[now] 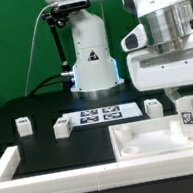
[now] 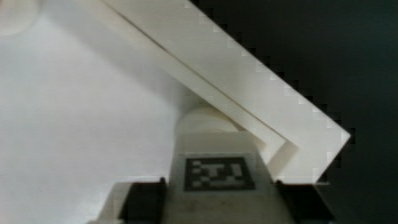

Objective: Assemble one leg

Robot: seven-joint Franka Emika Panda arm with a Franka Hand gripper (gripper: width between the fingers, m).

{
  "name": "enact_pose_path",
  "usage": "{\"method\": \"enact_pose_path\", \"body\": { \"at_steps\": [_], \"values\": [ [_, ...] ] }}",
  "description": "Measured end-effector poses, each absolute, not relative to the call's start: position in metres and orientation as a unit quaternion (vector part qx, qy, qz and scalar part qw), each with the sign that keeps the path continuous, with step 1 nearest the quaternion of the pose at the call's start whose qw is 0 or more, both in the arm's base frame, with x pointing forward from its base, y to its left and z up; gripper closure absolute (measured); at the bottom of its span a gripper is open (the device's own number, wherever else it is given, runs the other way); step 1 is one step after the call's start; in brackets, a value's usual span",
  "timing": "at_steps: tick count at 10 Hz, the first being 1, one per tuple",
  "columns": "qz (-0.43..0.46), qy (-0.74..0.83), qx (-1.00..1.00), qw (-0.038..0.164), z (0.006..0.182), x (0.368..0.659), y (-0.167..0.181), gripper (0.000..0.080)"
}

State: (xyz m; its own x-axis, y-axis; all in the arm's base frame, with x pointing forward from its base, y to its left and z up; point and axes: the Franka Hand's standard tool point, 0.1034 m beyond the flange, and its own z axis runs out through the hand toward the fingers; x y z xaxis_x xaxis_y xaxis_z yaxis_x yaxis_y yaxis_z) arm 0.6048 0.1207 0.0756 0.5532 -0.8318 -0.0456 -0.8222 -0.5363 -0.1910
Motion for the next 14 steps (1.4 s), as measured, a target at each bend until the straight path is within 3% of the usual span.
{"method": "enact_pose_path", "body": {
  "at_steps": [5, 7, 8, 11, 14],
  "values": [
    [-0.018, 0.527, -0.844, 0.100, 0.0758, 0.6054, 0.1213, 0.0508],
    [-0.020, 0.484, -0.869, 0.098, 0.0739, 0.6062, 0.1200, 0.0226],
    [-0.022, 0.431, -0.897, 0.094, 0.0721, 0.6062, 0.1192, 0.0166],
    [-0.039, 0.257, -0.963, 0.075, 0.0697, 0.6094, 0.1188, 0.0154],
    [-0.048, 0.078, -0.995, 0.035, 0.0720, 0.6097, 0.1229, 0.0151]
  ]
}}
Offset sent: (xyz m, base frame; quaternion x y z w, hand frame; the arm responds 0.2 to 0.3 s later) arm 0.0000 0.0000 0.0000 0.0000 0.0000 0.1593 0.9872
